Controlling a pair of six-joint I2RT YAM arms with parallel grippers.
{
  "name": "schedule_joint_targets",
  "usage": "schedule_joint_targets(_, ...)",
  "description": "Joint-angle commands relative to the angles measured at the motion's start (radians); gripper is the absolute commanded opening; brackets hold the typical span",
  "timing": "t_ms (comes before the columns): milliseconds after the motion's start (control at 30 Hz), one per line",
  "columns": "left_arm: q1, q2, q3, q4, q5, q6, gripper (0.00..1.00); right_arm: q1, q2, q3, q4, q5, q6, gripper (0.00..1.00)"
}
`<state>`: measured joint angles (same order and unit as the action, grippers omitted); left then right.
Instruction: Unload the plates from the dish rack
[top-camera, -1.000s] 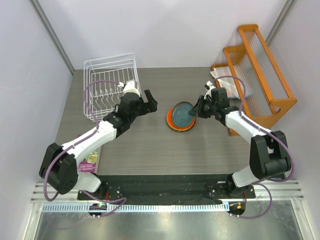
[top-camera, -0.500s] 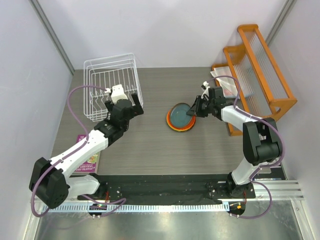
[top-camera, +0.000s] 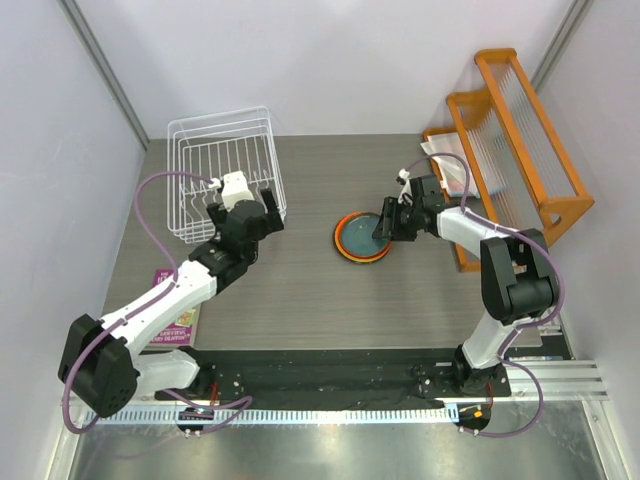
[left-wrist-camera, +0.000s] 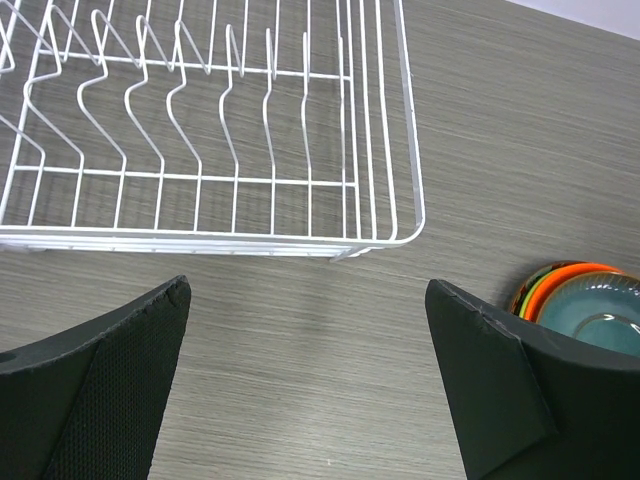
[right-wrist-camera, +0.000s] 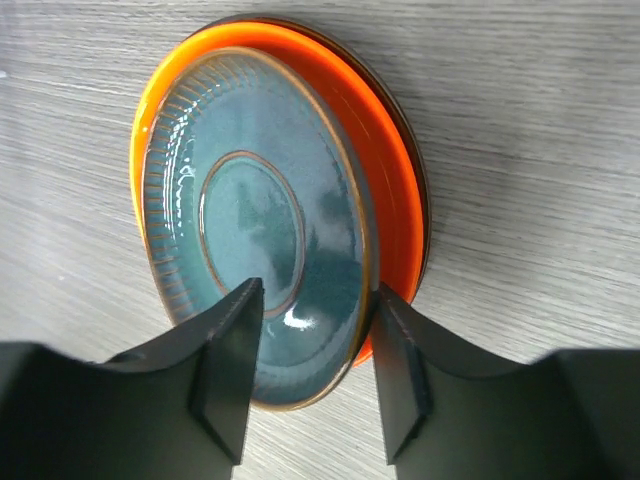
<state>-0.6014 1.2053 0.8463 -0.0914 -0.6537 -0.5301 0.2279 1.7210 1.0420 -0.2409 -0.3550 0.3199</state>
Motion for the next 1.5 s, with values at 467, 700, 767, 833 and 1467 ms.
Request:
schedule_joint_targets(467, 0.002, -0.019, 0.056, -0.019, 0.006, 0.048, 0.99, 0.088, -0.222, 0.015, -0.054, 0.474, -0.125, 0.63)
schedule_joint_targets(700, 0.002, -0.035, 0.051, 0.001, 0.037, 0.068, 0.99, 0.091, -0.285, -0.063, 0.021, 0.560, -0.110, 0.63)
schedule_joint_targets(767, 0.002, -0.038, 0.060, 0.005, 0.039, 0.078, 0.99, 0.094, -0.308, -0.121, 0.102, 0.605, -0.108, 0.63)
schedule_joint_targets(833, 0.002, -0.039, 0.062, 0.004, 0.031, 0.088, 1.00, 0.105, -0.336, -0.192, 0.171, 0.657, -0.104, 0.63)
schedule_joint_targets(1467, 0.005, -0.059, -0.018, 0.177, 0.071, 0.251, 1.00, 0.218, -0.531, -0.588, 0.661, 1.189, -0.162, 0.66)
